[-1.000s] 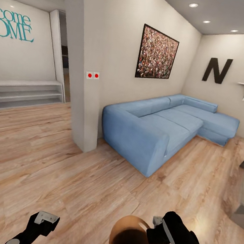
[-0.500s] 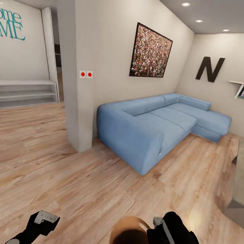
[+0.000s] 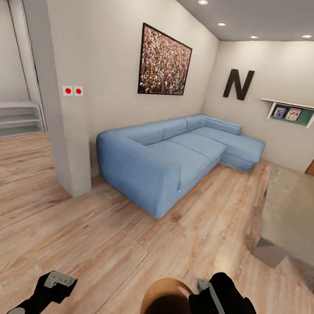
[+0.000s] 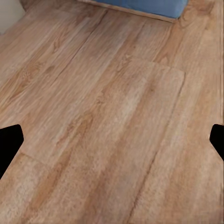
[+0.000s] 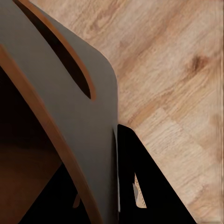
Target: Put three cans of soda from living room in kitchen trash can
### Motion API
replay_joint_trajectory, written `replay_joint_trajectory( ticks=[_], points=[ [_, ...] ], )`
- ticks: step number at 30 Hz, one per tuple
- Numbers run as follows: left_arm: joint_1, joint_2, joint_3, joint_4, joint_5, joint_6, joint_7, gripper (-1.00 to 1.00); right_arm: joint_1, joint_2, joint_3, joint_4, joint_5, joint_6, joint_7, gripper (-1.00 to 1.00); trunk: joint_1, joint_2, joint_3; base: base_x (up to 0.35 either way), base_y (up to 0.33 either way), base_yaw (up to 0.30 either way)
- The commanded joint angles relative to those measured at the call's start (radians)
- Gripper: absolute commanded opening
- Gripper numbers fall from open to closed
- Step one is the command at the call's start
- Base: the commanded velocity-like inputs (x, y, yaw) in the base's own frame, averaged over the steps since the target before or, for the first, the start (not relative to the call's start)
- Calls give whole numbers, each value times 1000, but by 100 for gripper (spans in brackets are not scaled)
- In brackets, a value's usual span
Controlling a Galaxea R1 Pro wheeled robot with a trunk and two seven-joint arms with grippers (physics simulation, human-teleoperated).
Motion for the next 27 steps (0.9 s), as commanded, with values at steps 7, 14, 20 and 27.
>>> replay_joint_trajectory(
  ticks=[7,14,20,27],
  points=[
    [0,0,0,0,-2,-5,0,100,0,0,-1,0,-23,3,5,-100,0,0,0,0,-278,-245],
    [0,0,0,0,-2,-6,0,100,0,1,-1,0,-23,3,4,-100,0,0,-1,0,-278,-89],
    [0,0,0,0,-2,-6,0,100,0,0,-2,0,-23,3,4,-100,0,0,-8,0,-278,-90],
    [0,0,0,0,-2,-7,0,100,0,1,-1,0,-24,3,3,-100,0,0,-14,0,-278,-60]
  ],
)
